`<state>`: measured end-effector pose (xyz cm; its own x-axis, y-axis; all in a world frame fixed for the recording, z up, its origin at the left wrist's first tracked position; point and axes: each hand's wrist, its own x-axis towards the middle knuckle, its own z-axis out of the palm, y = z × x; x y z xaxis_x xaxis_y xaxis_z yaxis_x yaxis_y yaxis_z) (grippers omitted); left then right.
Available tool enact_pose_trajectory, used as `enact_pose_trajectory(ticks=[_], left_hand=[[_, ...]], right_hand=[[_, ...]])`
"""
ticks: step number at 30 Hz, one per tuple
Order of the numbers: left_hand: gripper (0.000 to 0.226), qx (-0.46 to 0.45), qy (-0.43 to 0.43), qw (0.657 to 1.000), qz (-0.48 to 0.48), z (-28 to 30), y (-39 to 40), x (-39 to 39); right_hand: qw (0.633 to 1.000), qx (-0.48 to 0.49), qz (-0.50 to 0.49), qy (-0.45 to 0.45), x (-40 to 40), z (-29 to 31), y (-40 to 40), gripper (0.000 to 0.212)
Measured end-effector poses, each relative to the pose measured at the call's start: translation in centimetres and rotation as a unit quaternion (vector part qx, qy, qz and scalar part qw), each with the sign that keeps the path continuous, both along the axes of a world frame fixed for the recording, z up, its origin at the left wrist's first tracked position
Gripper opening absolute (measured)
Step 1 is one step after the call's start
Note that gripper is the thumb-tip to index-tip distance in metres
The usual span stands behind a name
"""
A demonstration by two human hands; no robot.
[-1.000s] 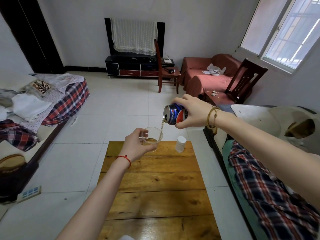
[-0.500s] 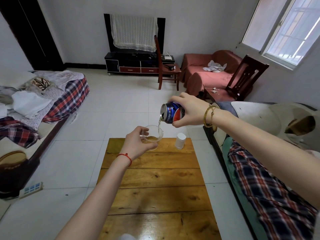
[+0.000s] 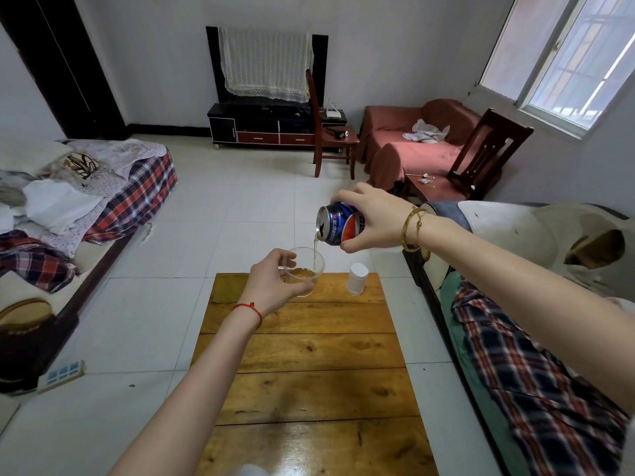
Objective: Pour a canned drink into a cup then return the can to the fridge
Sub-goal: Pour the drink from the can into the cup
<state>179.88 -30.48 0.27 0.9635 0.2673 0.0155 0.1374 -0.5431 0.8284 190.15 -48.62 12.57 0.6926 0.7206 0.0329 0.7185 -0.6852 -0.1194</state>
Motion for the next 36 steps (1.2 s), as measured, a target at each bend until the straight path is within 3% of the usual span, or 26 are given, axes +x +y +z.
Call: enact_pose_trajectory(ticks=[36], left_hand=[[0.068, 0.011, 0.004, 1.0, -0.011, 0.0, -0.8, -0.1]], right_hand=[[0.999, -0.025, -0.001, -0.03, -1.0, 1.1, -0.9, 0.072]])
